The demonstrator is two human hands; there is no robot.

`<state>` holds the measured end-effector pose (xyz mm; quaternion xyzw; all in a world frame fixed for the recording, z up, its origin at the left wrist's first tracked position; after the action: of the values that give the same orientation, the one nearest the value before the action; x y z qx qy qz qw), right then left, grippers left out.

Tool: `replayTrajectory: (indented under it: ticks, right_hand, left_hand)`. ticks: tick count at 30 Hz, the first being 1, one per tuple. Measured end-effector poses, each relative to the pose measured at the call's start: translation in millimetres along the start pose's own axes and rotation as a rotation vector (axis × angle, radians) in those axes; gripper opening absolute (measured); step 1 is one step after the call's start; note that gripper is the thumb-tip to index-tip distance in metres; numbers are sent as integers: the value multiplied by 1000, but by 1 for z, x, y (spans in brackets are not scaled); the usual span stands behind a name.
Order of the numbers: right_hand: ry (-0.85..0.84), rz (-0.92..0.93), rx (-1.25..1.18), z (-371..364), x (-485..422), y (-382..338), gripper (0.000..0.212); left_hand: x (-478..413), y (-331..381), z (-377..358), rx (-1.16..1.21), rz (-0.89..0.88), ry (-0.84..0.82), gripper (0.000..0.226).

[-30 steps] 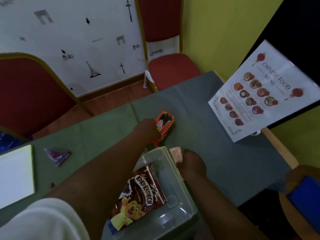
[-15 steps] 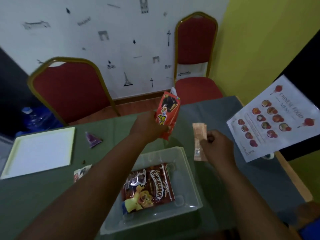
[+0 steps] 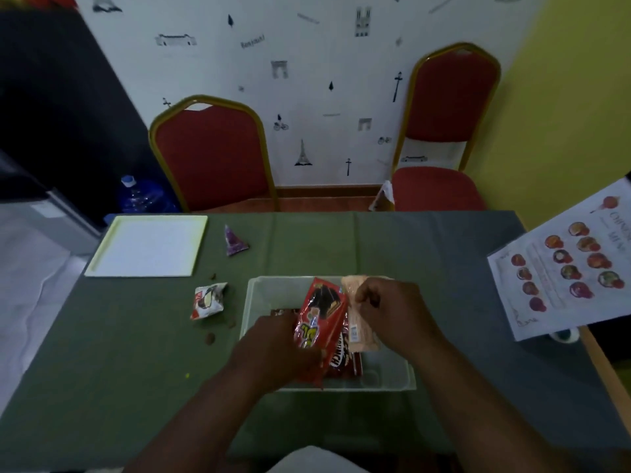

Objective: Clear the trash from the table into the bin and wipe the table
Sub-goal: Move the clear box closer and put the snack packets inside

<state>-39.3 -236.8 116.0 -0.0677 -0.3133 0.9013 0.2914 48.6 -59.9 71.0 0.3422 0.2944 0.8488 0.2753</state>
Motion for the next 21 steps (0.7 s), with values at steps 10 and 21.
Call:
replayTrajectory:
  ticks: [10, 21]
  right_hand:
    - [-310, -198, 344, -103, -13, 36, 21]
    - [-464, -330, 358, -128, -7, 67, 23]
  left_hand:
    - [-66, -27, -67, -199, 101, -137, 42]
    - [-83, -41, -108, -161, 155, -266, 64]
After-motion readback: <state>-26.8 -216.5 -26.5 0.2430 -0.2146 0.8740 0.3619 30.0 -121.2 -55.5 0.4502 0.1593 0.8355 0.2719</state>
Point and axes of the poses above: each hand's wrist, its own x-axis away from the middle knuckle, its own z-axis out of the back of the hand, y = z × x, the point moved 10 cm from there along -x, towards the middle knuckle, and after that the axes turned 7 degrees about x, right-handed, at the moved point
